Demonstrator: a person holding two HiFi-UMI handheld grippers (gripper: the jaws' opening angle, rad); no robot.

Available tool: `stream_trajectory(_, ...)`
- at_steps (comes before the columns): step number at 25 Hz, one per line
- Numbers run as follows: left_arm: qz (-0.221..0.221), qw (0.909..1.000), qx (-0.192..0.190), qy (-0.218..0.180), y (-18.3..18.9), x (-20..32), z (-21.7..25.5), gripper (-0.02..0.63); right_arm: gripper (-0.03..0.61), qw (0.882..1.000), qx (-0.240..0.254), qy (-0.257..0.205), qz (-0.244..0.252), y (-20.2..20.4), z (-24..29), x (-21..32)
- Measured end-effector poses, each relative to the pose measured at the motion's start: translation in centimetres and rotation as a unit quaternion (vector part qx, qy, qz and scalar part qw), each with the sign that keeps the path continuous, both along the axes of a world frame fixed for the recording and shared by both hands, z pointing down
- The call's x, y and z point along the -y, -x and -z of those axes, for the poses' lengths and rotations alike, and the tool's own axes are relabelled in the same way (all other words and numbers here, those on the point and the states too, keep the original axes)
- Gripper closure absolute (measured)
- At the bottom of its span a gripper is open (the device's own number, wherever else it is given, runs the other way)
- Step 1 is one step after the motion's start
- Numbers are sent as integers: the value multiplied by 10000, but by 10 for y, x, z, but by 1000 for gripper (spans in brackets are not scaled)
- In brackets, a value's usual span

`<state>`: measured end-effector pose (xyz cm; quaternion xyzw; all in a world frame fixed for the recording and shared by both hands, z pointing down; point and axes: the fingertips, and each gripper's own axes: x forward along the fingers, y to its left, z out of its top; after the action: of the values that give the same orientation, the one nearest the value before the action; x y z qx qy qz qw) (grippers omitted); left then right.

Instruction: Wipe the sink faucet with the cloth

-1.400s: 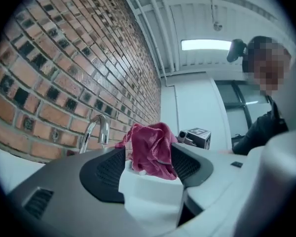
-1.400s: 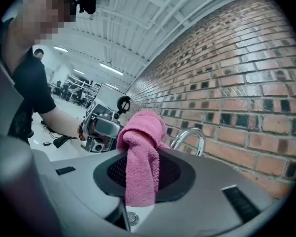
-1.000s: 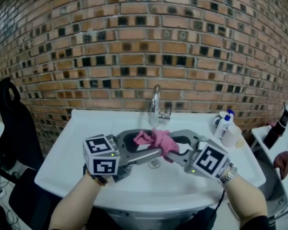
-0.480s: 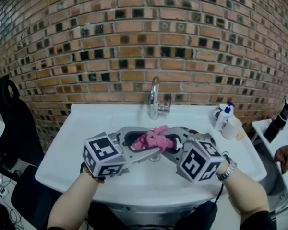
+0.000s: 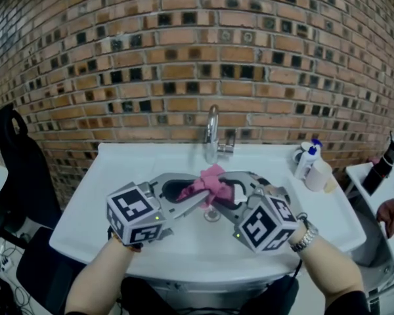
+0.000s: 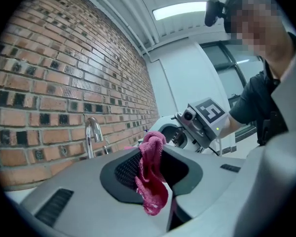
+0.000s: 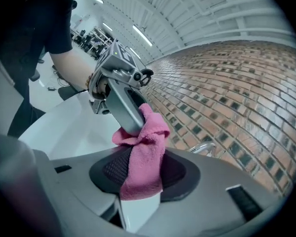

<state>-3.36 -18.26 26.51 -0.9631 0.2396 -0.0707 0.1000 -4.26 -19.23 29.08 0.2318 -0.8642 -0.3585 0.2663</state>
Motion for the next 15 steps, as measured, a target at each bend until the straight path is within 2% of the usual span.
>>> stream_trajectory(6,313,9988,-307,-229,13,6,22,522,383,9940,1055,263,-110,-3,23,7)
stream_trajectory(11,558,9962,-522,-406,22,16,40,522,383,9754,2081,691,-235,-16,40,16)
stream_trajectory(15,885,9921,-709,-536,29,29,58,522,383,9636,2527,796,-348,-25,53,24)
